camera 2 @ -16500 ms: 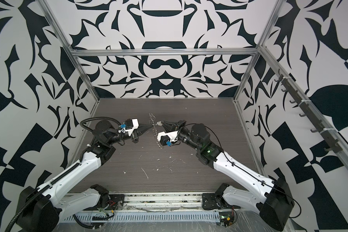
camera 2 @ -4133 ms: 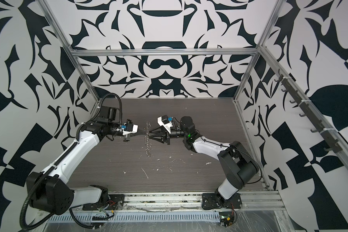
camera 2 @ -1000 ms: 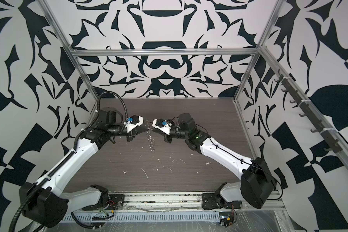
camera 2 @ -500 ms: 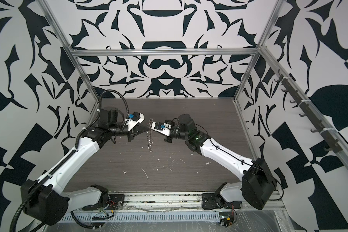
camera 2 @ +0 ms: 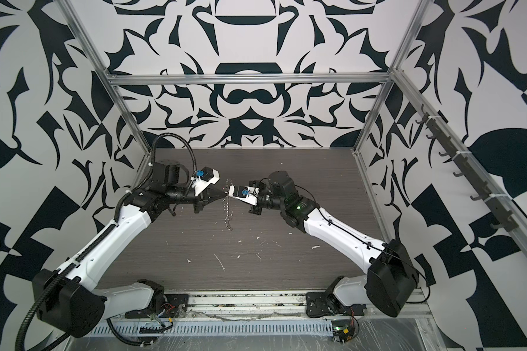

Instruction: Remove the keys from the keyring

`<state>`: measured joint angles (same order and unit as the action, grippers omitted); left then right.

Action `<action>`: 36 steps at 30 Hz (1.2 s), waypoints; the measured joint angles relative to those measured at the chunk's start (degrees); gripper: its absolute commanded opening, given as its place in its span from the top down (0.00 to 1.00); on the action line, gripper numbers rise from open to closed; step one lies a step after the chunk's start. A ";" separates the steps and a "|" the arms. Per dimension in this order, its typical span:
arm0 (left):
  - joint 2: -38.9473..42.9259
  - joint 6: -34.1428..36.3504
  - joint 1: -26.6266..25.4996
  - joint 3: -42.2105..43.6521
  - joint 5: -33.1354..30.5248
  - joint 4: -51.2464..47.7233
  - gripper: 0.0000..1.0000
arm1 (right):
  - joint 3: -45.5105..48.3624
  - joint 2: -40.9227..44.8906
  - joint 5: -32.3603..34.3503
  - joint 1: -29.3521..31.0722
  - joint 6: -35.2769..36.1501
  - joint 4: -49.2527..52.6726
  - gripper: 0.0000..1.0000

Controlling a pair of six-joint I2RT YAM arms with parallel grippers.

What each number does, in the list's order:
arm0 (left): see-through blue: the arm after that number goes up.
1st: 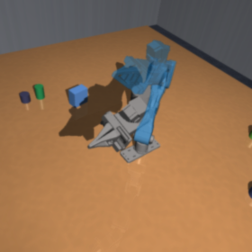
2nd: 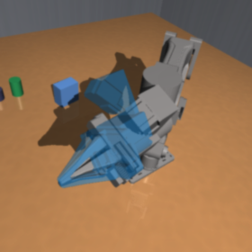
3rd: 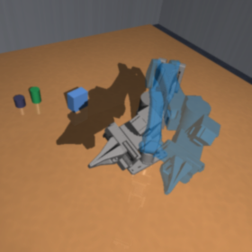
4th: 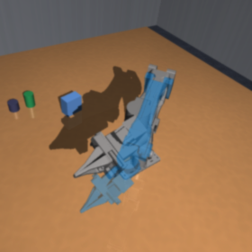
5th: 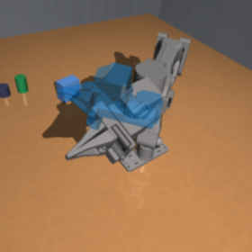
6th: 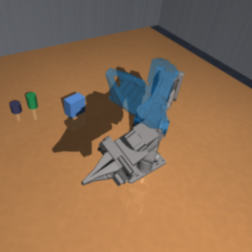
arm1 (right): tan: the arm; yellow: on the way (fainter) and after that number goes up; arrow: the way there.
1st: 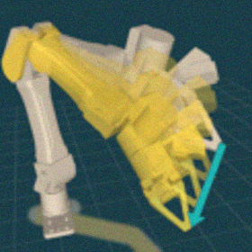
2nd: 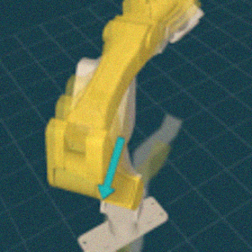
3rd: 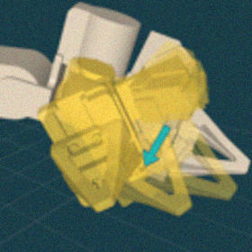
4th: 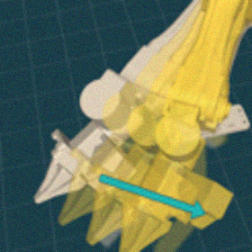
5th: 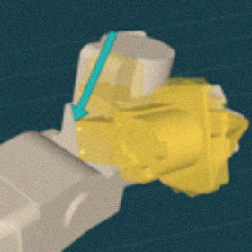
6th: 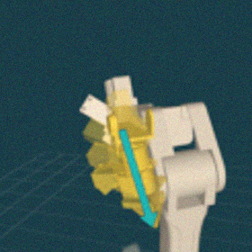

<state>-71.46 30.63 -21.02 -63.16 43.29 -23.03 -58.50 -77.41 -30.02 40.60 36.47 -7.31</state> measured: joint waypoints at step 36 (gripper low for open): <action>-2.71 -5.42 0.87 -4.72 7.76 0.57 1.00 | -2.34 0.98 -1.99 -1.33 1.33 -1.07 1.00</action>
<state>-74.17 25.21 -20.14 -67.88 51.05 -22.46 -60.84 -76.42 -32.01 39.27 37.80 -8.38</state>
